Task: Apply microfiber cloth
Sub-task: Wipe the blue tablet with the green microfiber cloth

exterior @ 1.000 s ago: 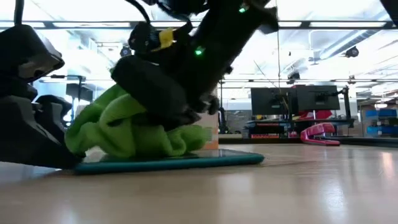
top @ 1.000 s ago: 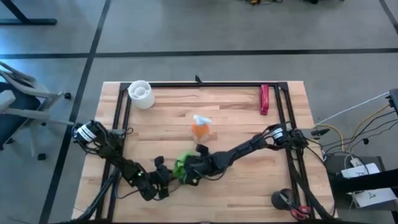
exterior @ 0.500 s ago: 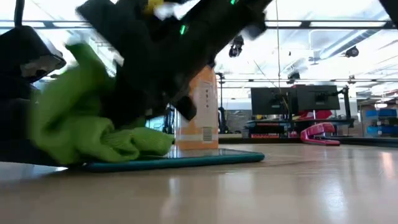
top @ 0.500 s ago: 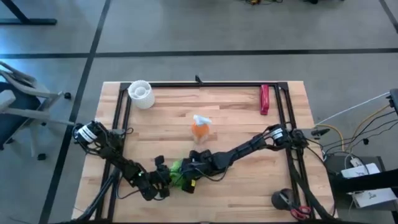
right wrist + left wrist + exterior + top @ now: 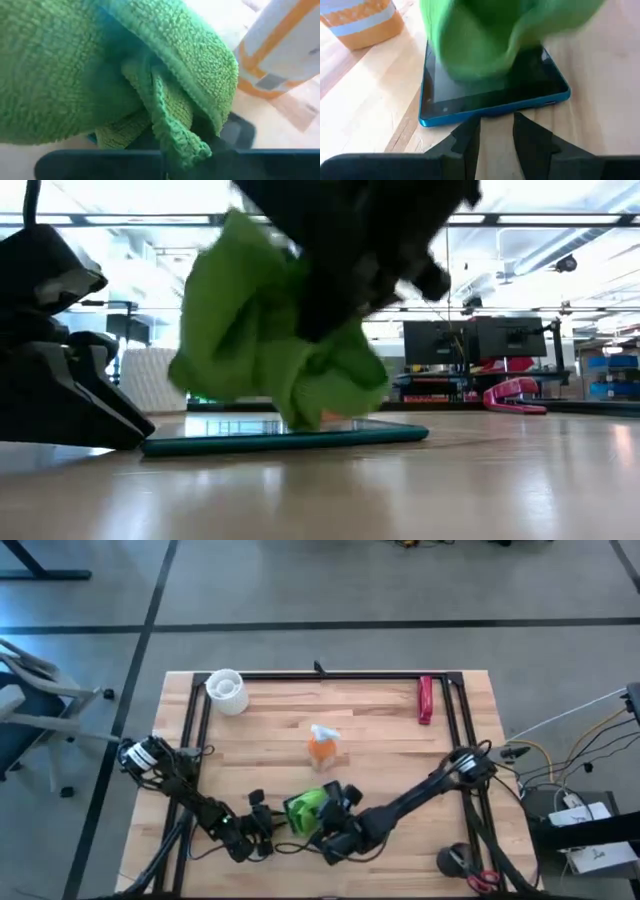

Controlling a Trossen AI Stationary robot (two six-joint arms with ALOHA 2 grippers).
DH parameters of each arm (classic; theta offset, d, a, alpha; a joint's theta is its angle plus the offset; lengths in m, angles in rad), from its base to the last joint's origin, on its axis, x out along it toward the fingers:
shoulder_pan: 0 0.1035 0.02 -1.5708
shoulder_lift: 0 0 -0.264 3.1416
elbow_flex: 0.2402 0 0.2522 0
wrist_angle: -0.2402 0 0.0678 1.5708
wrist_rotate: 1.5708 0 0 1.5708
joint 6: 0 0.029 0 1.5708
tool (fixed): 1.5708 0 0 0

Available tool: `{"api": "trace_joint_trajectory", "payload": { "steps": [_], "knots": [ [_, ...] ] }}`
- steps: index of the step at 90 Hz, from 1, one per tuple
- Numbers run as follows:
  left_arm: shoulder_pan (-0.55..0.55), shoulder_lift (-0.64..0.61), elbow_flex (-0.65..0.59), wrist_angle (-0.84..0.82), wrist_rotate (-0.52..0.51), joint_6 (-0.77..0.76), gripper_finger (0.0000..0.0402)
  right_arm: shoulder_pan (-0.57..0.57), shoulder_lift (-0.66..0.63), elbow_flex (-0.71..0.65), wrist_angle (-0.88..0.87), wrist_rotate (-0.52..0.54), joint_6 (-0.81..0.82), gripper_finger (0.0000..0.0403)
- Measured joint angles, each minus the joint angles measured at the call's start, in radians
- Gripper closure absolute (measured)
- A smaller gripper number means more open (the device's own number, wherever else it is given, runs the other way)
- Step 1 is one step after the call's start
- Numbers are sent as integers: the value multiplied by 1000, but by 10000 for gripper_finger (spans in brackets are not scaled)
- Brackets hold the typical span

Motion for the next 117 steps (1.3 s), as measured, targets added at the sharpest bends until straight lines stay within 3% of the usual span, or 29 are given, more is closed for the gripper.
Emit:
{"api": "trace_joint_trajectory", "payload": {
  "steps": [21,40,59,70,86,94,107,117],
  "knots": [
    [0,1,-1,46,-6,55,303,-55,112,0,148,-4,5,403],
    [0,1,-1,50,-8,56,303,-70,162,3,515,-178,-212,403],
    [0,1,-1,52,-7,56,304,-59,143,0,553,-268,-301,403],
    [0,1,-1,53,-6,53,303,-24,97,0,497,-254,-345,403],
    [0,0,-1,54,-6,51,303,34,-10,0,295,-75,-332,403],
    [0,0,-1,54,-5,51,303,66,-49,1,135,2,-256,403],
    [0,0,-1,57,-5,50,303,82,-68,1,-110,28,-60,403],
    [0,0,-1,61,-5,51,303,75,-23,0,-150,33,20,403]
  ]
}}
